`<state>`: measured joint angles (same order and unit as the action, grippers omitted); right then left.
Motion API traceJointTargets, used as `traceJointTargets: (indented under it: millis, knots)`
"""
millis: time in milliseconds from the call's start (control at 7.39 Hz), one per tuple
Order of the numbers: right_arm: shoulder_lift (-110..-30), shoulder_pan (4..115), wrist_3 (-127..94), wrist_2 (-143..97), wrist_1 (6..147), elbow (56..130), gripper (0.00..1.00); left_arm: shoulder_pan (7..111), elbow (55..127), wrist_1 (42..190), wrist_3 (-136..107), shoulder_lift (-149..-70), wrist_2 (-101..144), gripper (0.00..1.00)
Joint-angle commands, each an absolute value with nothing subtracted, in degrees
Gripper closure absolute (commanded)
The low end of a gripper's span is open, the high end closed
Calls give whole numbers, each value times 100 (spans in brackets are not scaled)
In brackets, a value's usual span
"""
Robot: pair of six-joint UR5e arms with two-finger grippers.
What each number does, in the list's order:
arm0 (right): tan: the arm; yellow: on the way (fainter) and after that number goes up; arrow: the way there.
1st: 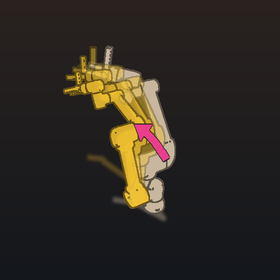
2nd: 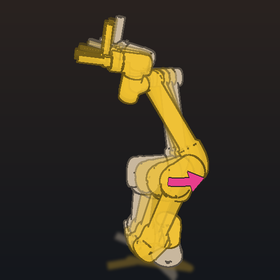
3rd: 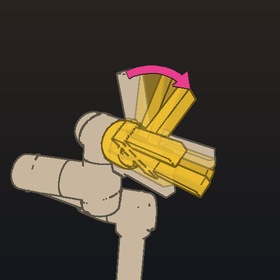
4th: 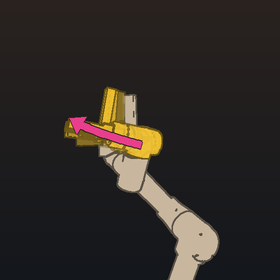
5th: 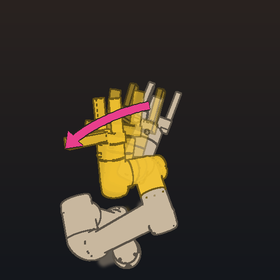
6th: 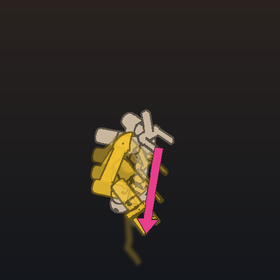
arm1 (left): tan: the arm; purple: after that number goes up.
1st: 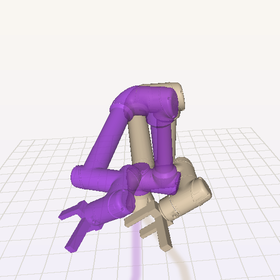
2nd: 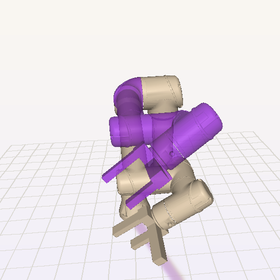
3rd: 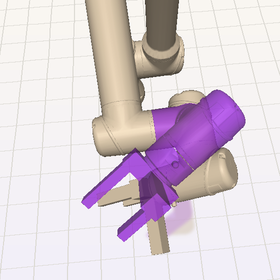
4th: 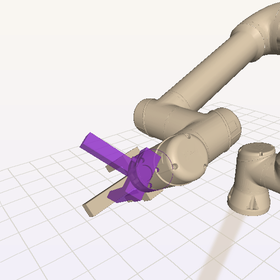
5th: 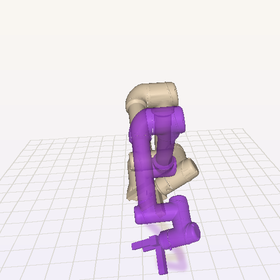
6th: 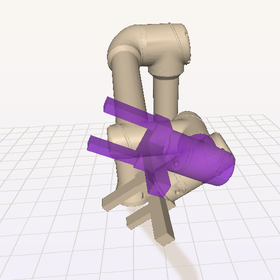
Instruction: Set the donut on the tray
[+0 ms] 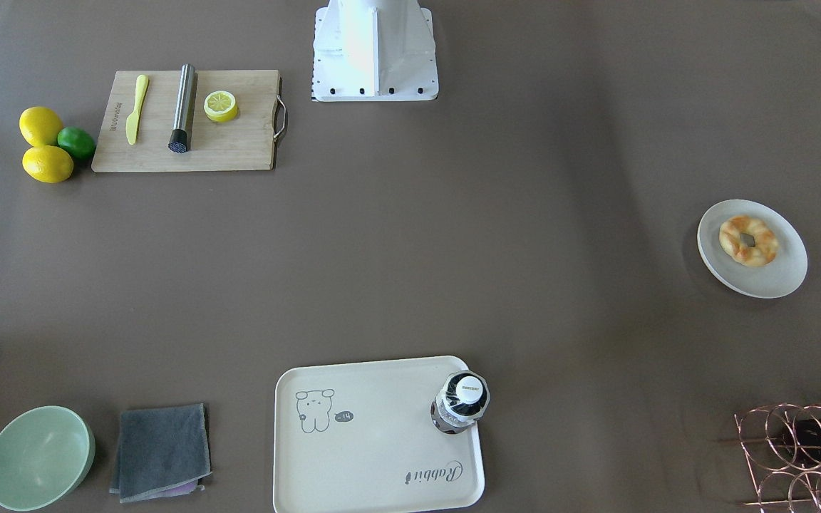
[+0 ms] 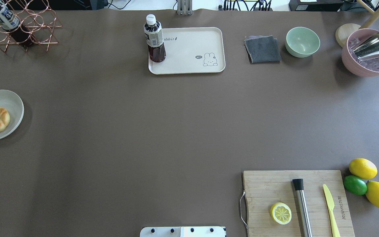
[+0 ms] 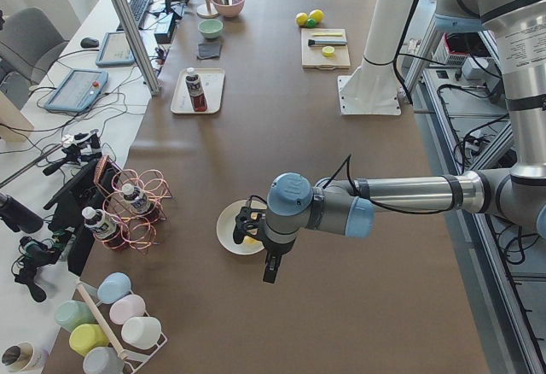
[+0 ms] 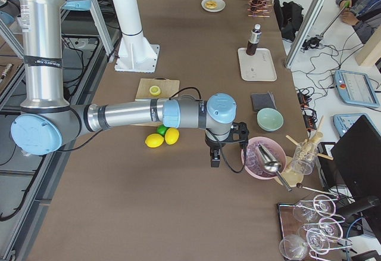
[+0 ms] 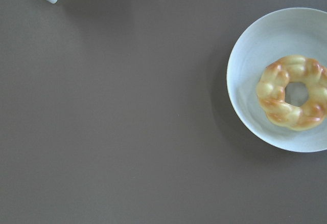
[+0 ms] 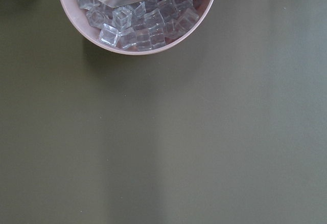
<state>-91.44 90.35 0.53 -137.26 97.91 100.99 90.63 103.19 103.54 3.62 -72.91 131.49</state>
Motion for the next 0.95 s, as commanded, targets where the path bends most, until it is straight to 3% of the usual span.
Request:
traceJointTargets:
  millis: [0,812]
  knots:
    - [-9141,9035,53,-13737,9791,10107,0,9079,10318,10450,378,-7278,13140,3]
    - [-9255,9035,53,-13860,9782,10230,0,9053,10143,10617,378,-7269,13140,3]
